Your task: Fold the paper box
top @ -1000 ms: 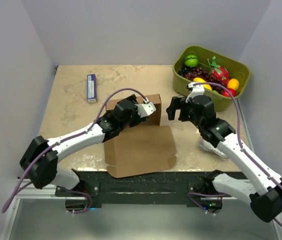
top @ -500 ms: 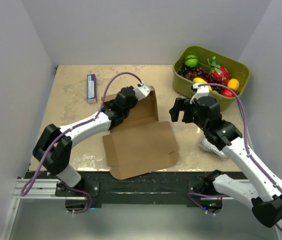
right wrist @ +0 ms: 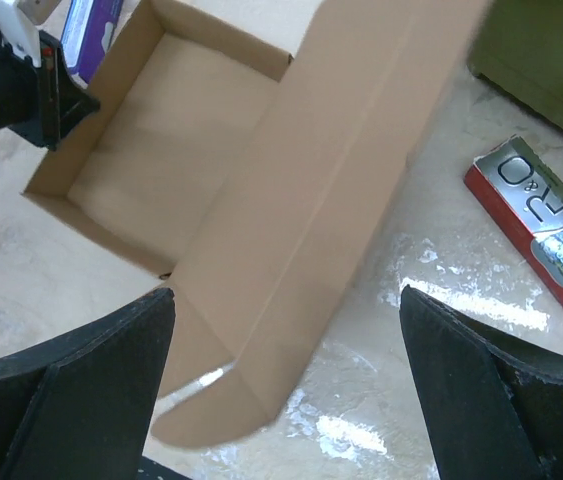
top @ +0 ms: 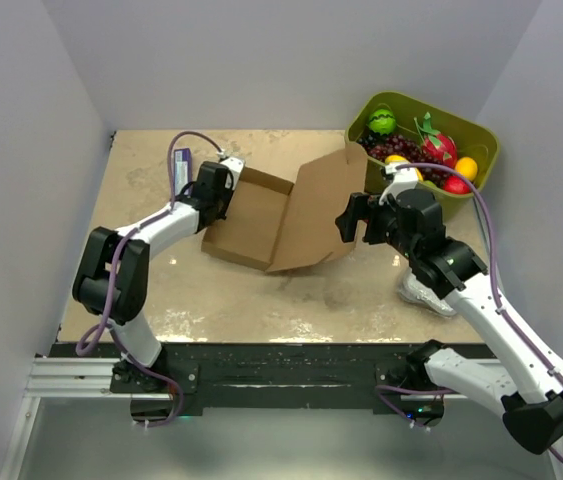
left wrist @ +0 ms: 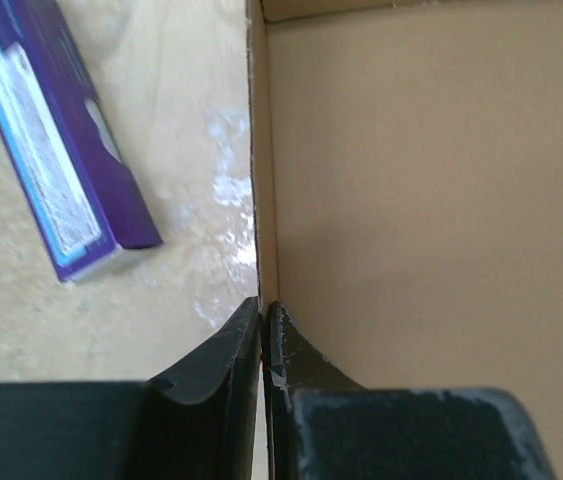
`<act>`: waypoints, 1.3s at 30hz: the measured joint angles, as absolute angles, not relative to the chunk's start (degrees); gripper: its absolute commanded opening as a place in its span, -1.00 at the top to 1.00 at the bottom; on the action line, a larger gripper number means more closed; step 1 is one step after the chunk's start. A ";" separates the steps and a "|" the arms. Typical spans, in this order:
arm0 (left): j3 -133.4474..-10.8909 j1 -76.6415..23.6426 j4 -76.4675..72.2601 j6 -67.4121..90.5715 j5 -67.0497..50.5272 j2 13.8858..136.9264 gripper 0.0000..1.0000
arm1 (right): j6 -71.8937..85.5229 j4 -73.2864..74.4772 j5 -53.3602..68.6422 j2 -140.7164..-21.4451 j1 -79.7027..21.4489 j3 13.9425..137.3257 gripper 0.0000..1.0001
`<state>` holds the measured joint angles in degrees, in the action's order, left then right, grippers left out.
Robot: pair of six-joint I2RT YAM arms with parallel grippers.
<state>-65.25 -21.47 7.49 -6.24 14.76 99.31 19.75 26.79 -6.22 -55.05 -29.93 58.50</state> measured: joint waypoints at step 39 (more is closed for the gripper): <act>-44.93 -19.62 13.19 9.93 -18.70 80.62 0.17 | 26.26 35.35 -14.37 -57.87 -0.73 60.31 -0.98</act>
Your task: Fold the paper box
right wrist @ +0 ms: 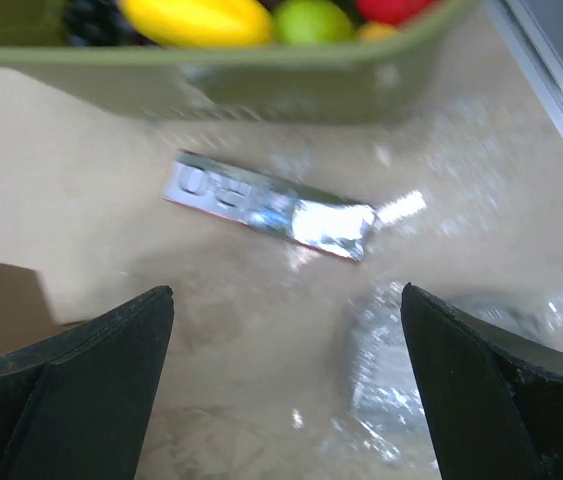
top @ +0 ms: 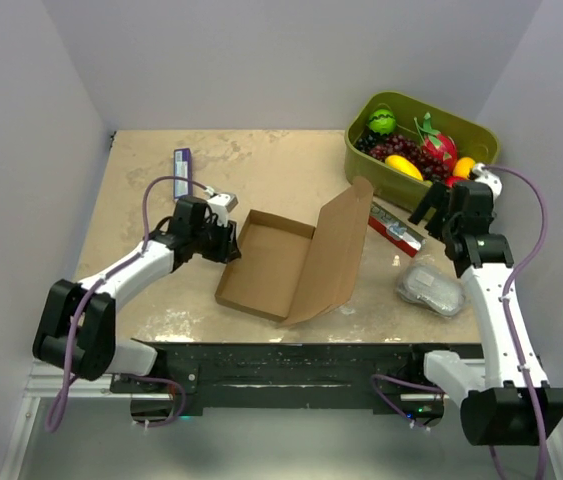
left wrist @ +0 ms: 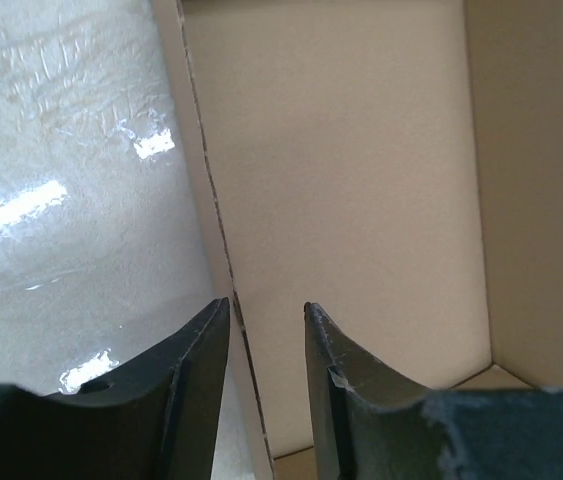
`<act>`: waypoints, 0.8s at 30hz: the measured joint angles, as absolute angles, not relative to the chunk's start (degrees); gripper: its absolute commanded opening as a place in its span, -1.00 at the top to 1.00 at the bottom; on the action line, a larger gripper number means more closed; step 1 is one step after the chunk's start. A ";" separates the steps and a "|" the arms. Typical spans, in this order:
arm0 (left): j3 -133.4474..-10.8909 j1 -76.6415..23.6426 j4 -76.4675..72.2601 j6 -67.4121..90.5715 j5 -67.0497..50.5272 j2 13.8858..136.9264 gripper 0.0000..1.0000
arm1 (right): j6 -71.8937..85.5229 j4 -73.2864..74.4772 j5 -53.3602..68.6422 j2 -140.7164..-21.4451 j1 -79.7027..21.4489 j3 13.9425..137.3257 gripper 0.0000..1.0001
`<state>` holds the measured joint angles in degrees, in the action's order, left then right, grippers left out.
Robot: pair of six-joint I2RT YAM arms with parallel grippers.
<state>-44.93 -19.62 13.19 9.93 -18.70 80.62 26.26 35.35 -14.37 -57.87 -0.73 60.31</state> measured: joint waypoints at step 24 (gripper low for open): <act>-43.70 -19.51 13.91 9.89 -12.97 63.20 -0.69 | 29.02 40.32 -15.97 -82.72 4.25 51.20 -0.61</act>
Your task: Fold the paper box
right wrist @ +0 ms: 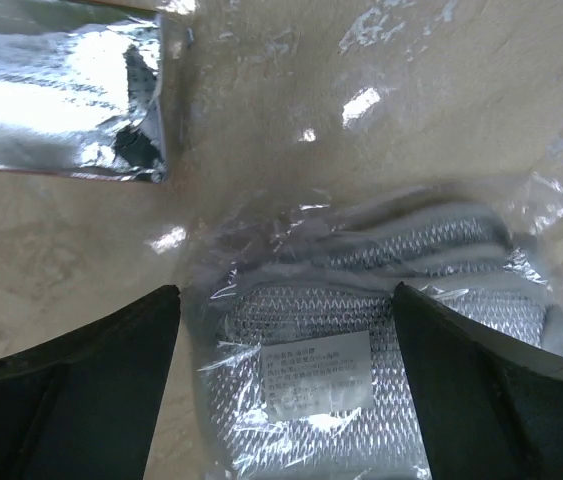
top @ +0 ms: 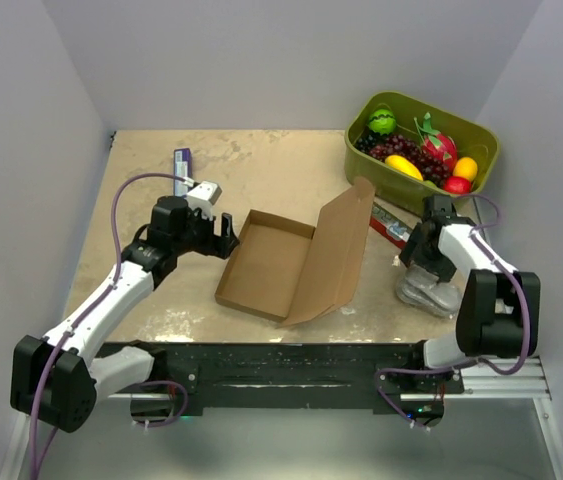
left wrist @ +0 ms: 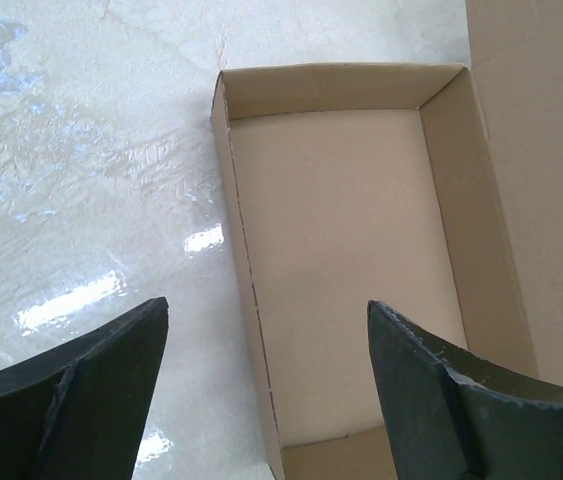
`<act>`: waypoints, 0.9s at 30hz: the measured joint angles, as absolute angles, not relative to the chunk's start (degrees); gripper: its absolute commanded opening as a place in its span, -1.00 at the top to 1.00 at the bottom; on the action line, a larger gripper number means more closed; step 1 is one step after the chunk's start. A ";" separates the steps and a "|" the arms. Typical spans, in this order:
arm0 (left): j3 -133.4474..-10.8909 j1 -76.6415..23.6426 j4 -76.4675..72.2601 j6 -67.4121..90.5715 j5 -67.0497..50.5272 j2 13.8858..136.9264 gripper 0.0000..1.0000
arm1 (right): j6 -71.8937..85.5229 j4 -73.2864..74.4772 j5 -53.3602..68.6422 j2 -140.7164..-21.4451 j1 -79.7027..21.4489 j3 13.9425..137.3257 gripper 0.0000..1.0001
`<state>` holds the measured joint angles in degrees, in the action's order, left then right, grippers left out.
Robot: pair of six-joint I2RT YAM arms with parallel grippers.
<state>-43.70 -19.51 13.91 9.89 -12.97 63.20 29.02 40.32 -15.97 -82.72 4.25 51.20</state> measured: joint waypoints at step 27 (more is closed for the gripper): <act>-43.72 -19.51 14.09 9.45 -11.27 60.80 -0.71 | 30.11 45.71 -16.78 -64.73 4.19 72.99 1.00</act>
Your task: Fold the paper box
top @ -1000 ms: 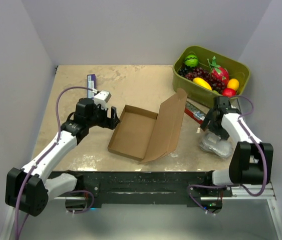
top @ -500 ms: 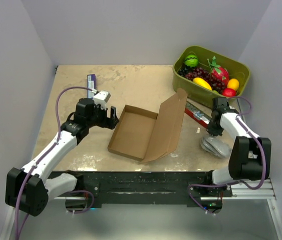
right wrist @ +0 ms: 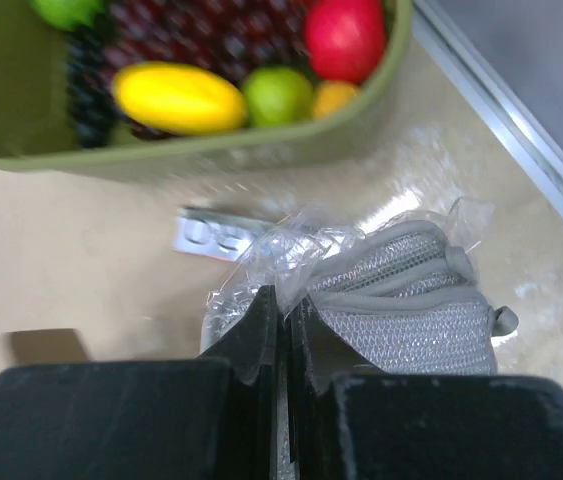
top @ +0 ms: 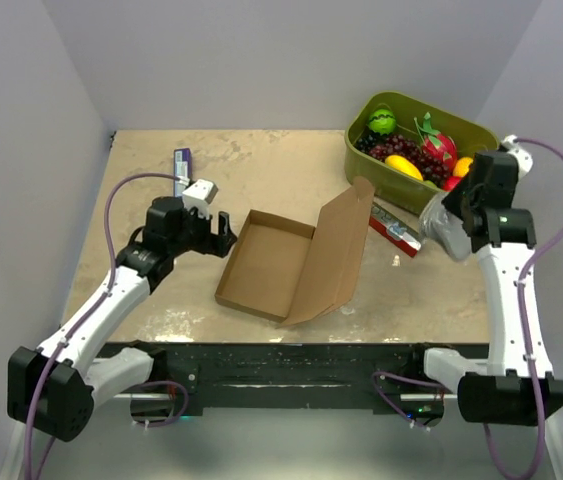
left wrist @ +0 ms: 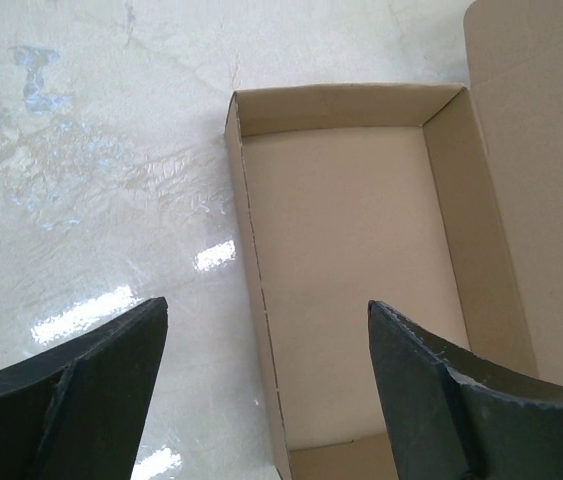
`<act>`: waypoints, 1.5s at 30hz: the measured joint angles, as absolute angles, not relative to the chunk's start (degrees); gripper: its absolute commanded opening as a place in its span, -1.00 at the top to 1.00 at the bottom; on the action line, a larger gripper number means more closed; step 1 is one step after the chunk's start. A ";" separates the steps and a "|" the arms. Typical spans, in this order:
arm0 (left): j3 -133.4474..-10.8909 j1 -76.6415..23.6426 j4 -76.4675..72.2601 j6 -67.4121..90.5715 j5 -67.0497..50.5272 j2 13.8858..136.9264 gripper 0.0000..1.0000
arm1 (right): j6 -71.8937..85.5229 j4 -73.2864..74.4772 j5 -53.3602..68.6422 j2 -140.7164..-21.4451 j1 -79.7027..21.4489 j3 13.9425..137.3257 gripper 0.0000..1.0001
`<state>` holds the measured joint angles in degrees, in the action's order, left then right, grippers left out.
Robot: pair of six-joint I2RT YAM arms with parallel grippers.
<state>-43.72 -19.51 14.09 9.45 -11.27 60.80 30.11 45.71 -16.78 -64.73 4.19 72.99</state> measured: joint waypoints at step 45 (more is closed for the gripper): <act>-51.72 1.74 6.35 12.51 -7.07 62.04 -0.88 | 10.41 37.28 -17.37 -116.42 -58.85 98.50 0.63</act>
